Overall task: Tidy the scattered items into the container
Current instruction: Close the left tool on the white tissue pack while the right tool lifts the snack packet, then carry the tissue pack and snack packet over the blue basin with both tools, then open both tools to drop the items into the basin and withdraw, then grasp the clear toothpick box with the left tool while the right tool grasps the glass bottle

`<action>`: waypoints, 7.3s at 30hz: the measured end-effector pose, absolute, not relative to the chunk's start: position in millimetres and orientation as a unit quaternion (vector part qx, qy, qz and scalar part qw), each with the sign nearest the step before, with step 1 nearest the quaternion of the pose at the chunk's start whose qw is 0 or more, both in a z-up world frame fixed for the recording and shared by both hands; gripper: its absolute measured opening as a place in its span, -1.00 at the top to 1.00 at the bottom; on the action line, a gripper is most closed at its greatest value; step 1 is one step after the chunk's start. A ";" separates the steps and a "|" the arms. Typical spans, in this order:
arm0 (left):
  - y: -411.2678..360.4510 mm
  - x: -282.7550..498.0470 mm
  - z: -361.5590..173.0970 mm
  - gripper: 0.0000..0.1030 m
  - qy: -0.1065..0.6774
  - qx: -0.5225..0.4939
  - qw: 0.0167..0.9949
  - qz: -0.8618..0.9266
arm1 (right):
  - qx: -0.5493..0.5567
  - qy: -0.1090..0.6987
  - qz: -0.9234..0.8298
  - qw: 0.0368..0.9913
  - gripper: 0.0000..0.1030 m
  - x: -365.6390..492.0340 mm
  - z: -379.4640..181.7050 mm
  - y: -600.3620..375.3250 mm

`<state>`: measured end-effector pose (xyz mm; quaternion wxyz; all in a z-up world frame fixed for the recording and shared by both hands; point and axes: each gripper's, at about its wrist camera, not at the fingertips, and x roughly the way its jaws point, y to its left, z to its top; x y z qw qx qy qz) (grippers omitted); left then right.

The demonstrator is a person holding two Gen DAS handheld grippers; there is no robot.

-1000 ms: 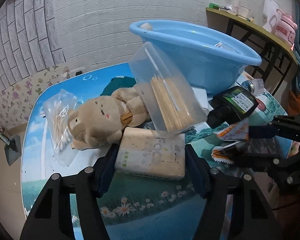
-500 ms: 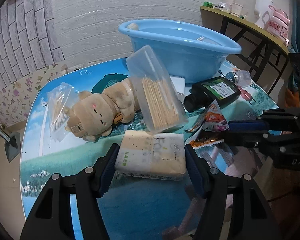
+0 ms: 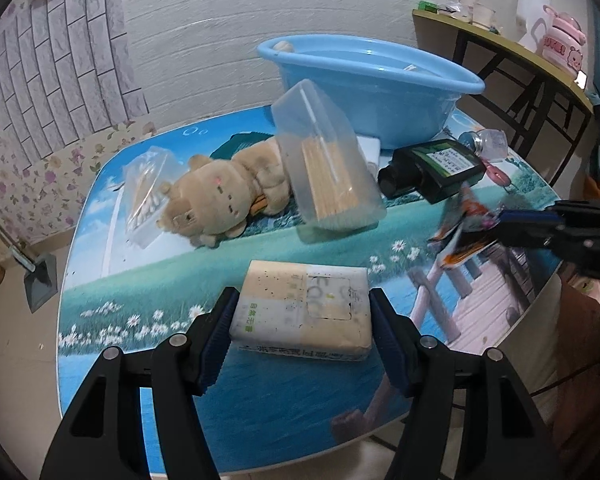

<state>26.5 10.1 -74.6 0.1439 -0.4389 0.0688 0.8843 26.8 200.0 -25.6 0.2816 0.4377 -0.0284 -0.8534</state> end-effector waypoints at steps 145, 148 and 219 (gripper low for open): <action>33.7 -30.0 -2.9 -1.00 0.025 -0.394 0.107 0.912 | 0.370 -0.040 -0.919 0.129 -0.03 -22.3 9.0 268.5; 25.2 -23.3 -7.2 -1.00 0.042 -0.397 0.070 0.914 | 0.380 -0.040 -0.917 0.116 -0.18 -21.0 5.7 270.5; 31.0 7.2 -38.5 0.37 0.053 -0.435 0.173 0.882 | 0.422 -0.024 -0.904 0.068 -0.64 -39.7 -28.1 283.8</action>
